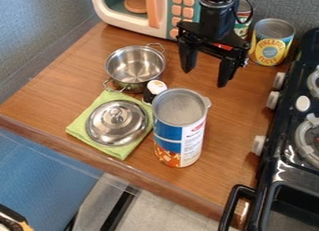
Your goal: Move the pot to the left side of the table
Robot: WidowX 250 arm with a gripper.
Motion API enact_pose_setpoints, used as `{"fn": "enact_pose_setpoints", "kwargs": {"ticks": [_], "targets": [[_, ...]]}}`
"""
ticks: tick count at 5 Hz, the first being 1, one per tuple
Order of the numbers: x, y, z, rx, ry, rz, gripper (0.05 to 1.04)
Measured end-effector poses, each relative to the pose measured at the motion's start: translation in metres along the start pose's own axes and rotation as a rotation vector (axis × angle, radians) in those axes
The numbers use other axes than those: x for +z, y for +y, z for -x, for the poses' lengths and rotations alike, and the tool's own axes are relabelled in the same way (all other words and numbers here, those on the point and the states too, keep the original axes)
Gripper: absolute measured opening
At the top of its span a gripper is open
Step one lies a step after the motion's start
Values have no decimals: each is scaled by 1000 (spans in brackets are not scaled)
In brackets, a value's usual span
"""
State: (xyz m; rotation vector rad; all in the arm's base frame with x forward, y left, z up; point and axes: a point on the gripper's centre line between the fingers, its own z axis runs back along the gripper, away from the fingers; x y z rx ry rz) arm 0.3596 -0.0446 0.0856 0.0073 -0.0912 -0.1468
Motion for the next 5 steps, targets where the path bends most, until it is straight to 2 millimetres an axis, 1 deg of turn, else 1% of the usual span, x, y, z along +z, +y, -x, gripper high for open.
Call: {"fn": "enact_pose_setpoints", "kwargs": {"ticks": [1,3,4,5], "targets": [[-12,0,2,0,32,2,1001],[-25,54,-3,82,53,-23,1001],[-24,71,-7,100,42,-38,1001],[-25,91,-3,138,50,-53,1001]]}}
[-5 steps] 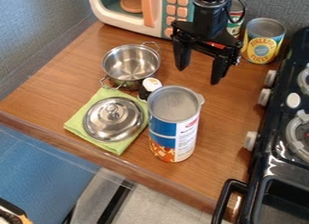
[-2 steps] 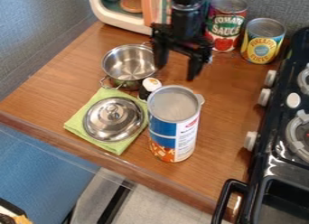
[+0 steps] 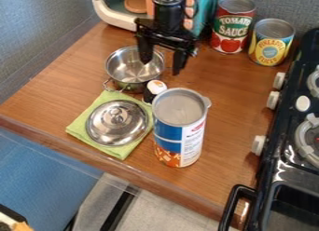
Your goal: Move the pot to the left side of the table
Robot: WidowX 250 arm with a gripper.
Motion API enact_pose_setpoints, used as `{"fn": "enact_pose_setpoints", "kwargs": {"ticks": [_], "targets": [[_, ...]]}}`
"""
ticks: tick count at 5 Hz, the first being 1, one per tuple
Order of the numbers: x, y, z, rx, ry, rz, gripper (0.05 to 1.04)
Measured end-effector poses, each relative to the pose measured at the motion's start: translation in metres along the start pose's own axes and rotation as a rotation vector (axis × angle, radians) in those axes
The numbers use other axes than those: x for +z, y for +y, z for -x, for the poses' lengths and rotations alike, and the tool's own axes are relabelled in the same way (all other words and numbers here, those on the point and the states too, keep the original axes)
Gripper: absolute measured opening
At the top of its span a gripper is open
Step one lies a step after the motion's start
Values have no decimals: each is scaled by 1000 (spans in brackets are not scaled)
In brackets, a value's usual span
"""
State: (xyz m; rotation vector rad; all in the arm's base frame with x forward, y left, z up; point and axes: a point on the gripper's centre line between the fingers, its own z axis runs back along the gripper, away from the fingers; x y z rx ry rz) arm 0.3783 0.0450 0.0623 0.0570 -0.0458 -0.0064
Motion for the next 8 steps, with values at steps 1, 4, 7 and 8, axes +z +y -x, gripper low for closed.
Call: {"fn": "enact_pose_setpoints", "kwargs": {"ticks": [1,4,7,8], "targets": [[-16,1,2,4,56,-5,1001],[-25,1,2,43,63,-11,380],[-14,4,3,43,66,-24,83],[8,18,1,73,10,-39,68]]}}
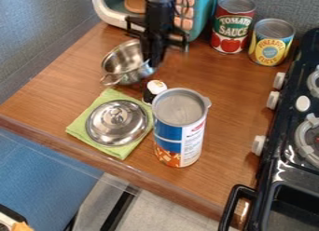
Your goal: Move the pot to the left side of the table
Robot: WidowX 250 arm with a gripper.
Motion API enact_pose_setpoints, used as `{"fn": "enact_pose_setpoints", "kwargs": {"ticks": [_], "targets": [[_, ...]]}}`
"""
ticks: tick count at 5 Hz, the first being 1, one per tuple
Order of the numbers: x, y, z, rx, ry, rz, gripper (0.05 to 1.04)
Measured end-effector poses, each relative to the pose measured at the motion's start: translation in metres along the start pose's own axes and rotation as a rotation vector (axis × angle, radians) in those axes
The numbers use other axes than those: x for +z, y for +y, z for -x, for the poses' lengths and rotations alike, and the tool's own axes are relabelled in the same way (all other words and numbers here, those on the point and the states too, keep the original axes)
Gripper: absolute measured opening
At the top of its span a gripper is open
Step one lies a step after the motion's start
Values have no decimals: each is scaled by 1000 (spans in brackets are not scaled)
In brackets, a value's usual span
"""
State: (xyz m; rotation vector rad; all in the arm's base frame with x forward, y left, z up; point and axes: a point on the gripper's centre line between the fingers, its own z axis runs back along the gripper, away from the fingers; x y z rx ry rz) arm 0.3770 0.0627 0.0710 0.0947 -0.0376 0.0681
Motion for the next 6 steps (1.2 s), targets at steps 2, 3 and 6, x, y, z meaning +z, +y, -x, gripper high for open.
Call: {"fn": "enact_pose_setpoints", "kwargs": {"ticks": [2,3,6], "targets": [[0,42,12,90,15,-7,67],[-1,55,14,129,14,-9,67],[-20,91,22,235,61,-23,66]]}}
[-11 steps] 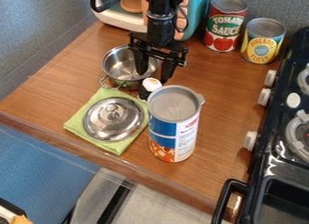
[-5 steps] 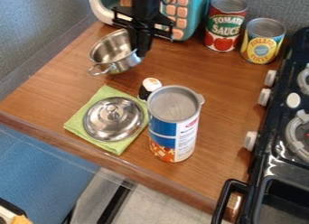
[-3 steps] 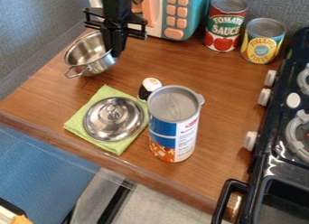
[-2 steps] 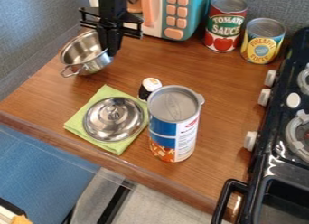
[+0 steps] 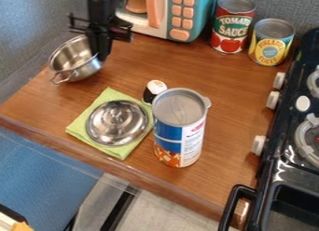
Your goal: Move the pot to the left side of the table
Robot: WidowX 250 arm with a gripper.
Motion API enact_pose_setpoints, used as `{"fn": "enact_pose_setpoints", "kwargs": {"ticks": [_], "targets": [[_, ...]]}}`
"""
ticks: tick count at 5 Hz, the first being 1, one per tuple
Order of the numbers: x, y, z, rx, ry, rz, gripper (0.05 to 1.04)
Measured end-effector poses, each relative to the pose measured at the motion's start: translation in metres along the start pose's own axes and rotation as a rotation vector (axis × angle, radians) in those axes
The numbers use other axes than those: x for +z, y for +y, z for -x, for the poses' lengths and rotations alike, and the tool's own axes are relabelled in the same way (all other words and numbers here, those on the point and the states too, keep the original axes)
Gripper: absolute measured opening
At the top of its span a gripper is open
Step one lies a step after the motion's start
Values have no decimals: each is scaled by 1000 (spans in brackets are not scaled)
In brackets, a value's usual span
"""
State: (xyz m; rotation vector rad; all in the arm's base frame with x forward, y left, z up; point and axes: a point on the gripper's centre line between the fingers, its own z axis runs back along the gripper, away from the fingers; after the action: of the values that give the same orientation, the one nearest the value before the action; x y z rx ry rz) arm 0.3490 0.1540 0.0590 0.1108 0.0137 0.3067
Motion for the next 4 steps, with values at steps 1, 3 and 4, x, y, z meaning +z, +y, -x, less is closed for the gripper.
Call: {"fn": "enact_pose_setpoints", "kwargs": {"ticks": [1,3,4], "targets": [[-2,7,3,18,16,-2,65],[-9,0,4,-22,38,41,231],[-8,-5,4,-56,34,41,494]]}}
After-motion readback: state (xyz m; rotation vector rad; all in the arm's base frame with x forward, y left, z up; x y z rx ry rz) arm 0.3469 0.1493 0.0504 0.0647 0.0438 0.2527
